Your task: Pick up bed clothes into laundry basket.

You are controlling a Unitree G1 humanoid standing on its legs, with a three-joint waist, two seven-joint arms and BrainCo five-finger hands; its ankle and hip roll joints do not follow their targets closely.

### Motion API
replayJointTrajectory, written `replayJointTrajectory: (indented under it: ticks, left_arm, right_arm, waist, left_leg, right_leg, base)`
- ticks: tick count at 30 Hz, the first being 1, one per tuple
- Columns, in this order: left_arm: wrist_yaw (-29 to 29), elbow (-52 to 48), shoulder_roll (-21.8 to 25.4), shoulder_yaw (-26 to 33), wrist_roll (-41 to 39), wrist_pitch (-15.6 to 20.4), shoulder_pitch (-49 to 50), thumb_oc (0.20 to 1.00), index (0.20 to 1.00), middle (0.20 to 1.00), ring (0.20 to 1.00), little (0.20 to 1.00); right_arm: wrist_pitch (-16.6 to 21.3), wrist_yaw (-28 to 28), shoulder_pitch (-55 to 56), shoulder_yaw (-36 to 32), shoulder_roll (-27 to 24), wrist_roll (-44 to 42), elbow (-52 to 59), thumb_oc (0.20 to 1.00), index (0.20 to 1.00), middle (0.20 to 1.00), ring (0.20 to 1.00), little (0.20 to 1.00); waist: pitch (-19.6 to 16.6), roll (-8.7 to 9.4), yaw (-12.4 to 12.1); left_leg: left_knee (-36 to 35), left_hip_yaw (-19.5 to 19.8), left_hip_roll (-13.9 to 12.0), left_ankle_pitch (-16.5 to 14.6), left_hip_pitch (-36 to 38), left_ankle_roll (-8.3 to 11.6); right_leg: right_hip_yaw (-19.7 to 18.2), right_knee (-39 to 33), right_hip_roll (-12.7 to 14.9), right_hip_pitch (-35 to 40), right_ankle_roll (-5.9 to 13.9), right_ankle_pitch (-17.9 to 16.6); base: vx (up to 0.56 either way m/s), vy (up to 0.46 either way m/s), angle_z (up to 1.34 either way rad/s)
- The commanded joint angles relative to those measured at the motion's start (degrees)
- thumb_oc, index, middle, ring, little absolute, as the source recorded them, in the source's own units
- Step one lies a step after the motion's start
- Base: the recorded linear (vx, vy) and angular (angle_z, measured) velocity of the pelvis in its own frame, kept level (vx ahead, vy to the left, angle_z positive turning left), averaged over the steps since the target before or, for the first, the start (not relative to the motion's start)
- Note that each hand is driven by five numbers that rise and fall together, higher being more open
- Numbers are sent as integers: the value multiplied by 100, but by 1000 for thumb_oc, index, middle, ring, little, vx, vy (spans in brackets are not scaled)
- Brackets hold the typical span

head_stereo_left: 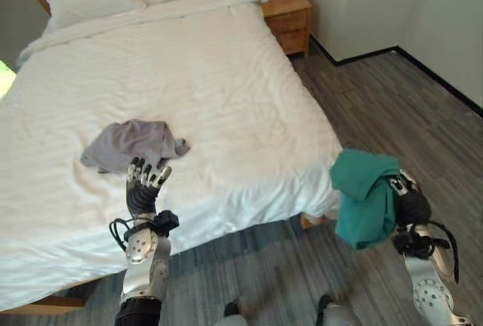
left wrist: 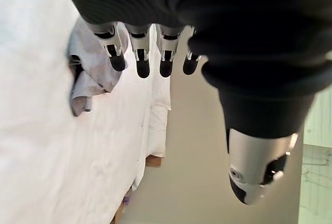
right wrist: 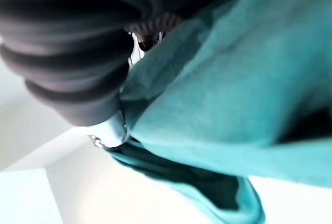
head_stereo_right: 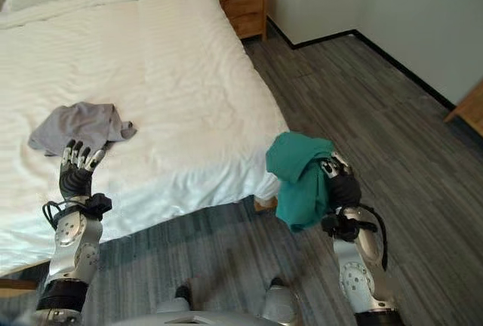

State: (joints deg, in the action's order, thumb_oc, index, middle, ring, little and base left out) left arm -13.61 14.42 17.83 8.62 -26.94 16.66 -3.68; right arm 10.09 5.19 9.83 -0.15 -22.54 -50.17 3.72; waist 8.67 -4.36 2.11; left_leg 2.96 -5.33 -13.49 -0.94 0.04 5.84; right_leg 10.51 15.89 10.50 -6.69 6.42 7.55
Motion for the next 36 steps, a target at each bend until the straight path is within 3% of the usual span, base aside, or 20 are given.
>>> replayJointTrajectory:
  ticks: [1, 4, 8, 9, 10, 11, 13, 15, 16, 17, 18, 22, 26, 36]
  left_arm:
    - [-156, -226, 701, 297, 726, 344, 20, 1000, 1000, 1000, 1000, 1000]
    - [-273, -328, 1111, 377, 1225, 266, -48, 1000, 1000, 1000, 1000, 1000]
    - [-261, -198, 2481, 396, 2566, -203, -501, 1000, 1000, 1000, 1000, 1000]
    - [-262, -189, 2489, 389, 2566, -200, -516, 1000, 1000, 1000, 1000, 1000]
    - [-179, 86, 3282, 159, 3234, -413, -1036, 1000, 1000, 1000, 1000, 1000]
    - [-171, 349, 3738, -121, 3589, -515, -1436, 1000, 1000, 1000, 1000, 1000]
    - [-212, 909, 4301, -814, 4162, -813, -2412, 1000, 1000, 1000, 1000, 1000]
    - [-270, 1895, 4655, -2065, 4637, -1044, -4026, 1000, 1000, 1000, 1000, 1000]
    - [-283, 2238, 4720, -2569, 4840, -1130, -4613, 1000, 1000, 1000, 1000, 1000]
    - [-162, 3791, 4589, -3884, 5113, -1333, -6159, 1000, 1000, 1000, 1000, 1000]
    - [-65, 4499, 4437, -4303, 5250, -1437, -6734, 1000, 1000, 1000, 1000, 1000]
    - [0, 5303, 4262, -4710, 5386, -1556, -7365, 1000, 1000, 1000, 1000, 1000]
    - [105, 5913, 4467, -4729, 5357, -1782, -7688, 1000, 1000, 1000, 1000, 1000]
    - [76, 6028, 4912, -4534, 5064, -1819, -7561, 1000, 1000, 1000, 1000, 1000]
  right_arm:
    - [202, 364, -222, 23, 189, -1, 589, 200, 200, 200, 200, 200]
    - [156, 458, -217, 217, 356, -124, 601, 200, 200, 200, 200, 200]
    - [-68, 785, -173, 548, 273, -114, 535, 200, 200, 200, 200, 200]
    - [-68, 786, -180, 544, 280, -114, 533, 200, 200, 200, 200, 200]
    - [-153, 908, -86, 581, 223, -194, 537, 200, 200, 200, 200, 200]
    - [-197, 984, -23, 598, 184, -240, 548, 200, 200, 200, 200, 200]
    - [-231, 1047, 46, 662, 51, -268, 596, 200, 200, 200, 200, 200]
    - [-245, 1069, 27, 688, -60, -362, 663, 200, 200, 200, 200, 200]
    - [-252, 1085, 4, 714, -89, -427, 693, 200, 200, 200, 200, 200]
    - [-271, 1162, -29, 846, -230, -646, 774, 200, 200, 200, 200, 200]
    - [-293, 1233, -52, 912, -332, -768, 874, 200, 200, 200, 200, 200]
    - [-297, 1327, -64, 947, -380, -900, 995, 200, 200, 200, 200, 200]
    - [-326, 1410, -120, 986, -497, -1066, 1140, 200, 200, 200, 200, 200]
    - [-334, 1518, -271, 1277, -540, -1039, 1099, 200, 200, 200, 200, 200]
  waist:
    - [-187, 300, -10]
    - [-197, 361, -9]
    - [-198, 474, -23]
    - [-204, 481, -31]
    - [-226, 522, 1]
    - [-228, 547, 19]
    - [-220, 569, 115]
    - [-136, 613, 175]
    - [-106, 635, 197]
    - [0, 727, 316]
    - [24, 769, 397]
    - [87, 860, 459]
    - [196, 951, 532]
    - [399, 1026, 391]
  left_leg:
    - [-356, 167, 162, 484, 13, 177]
    - [-354, -9, 325, 323, 63, 84]
    - [-567, -242, 418, 244, 178, 22]
    - [-573, -246, 421, 263, 162, 19]
    - [-709, -336, 418, 292, 194, 18]
    - [-743, -360, 410, 292, 198, 26]
    - [-796, -368, 382, 335, 126, 48]
    - [-796, -343, 331, 420, -36, 73]
    - [-796, -345, 307, 443, -95, 79]
    - [-796, -414, 237, 499, -185, 105]
    - [-796, -475, 203, 511, -217, 123]
    - [-796, -552, 174, 529, -296, 137]
    - [-796, -602, 147, 566, -447, 140]
    - [-770, -525, 128, 617, -639, 148]
  right_leg:
    - [-58, -829, 305, 765, 156, -368]
    - [-182, -1021, 405, 772, 237, -557]
    - [-297, -1365, 444, 710, 377, -783]
    - [-303, -1380, 444, 694, 375, -806]
    - [-298, -1479, 433, 656, 423, -882]
    - [-269, -1541, 425, 653, 445, -910]
    - [-217, -1621, 398, 586, 473, -959]
    - [-175, -1646, 350, 439, 493, -1008]
    - [-169, -1649, 334, 368, 504, -1029]
    - [-179, -1751, 263, 253, 535, -1142]
    - [-203, -1812, 241, 206, 563, -1200]
    - [-244, -1872, 229, 90, 587, -1270]
    - [-318, -1937, 209, -95, 610, -1375]
    - [-279, -1966, 202, -211, 590, -1386]
  base:
    - [149, 235, 11]
    - [88, 183, -8]
    - [32, 116, -29]
    - [43, 79, -27]
    - [25, 40, -21]
    - [28, 41, -16]
    - [-39, -4, 1]
    - [-106, -20, 5]
    - [-102, -12, -9]
    - [-61, -6, -9]
    - [-39, -5, -9]
    - [-20, 17, -26]
    - [-14, 25, -13]
    - [-2, -1, 1]
